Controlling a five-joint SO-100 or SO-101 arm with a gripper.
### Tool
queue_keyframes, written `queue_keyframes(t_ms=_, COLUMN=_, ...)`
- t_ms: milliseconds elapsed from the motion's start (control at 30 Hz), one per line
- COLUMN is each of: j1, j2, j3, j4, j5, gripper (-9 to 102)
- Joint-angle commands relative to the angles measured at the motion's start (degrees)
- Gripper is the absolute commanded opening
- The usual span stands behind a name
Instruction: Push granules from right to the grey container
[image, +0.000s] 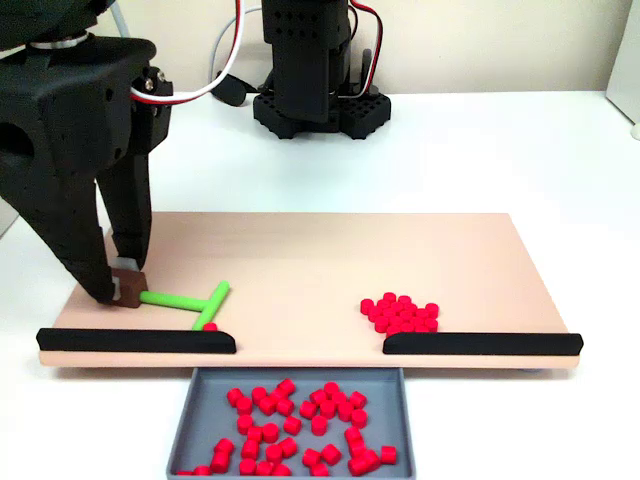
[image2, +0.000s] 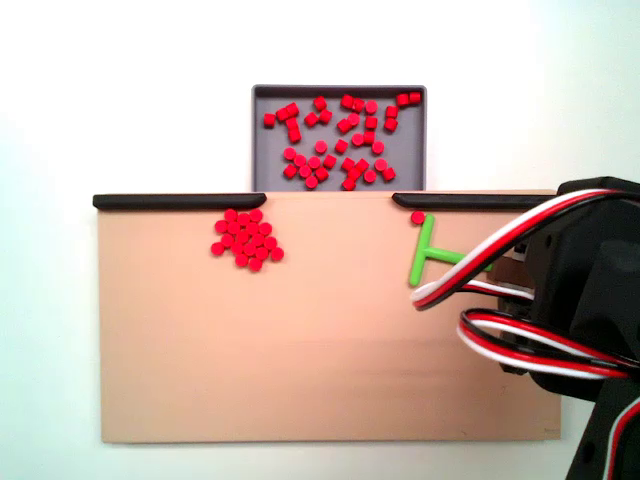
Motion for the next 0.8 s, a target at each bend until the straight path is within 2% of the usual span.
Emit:
queue_keyframes(t_ms=0, j1=-0.7, j2=2.0, j3=-0.9, j4=-0.3, j5=-18.7, gripper=0)
queue_keyframes(t_ms=767, j1=-2.2, j2=3.0, j3=0.1, j4=0.0, j5=-16.3, gripper=0)
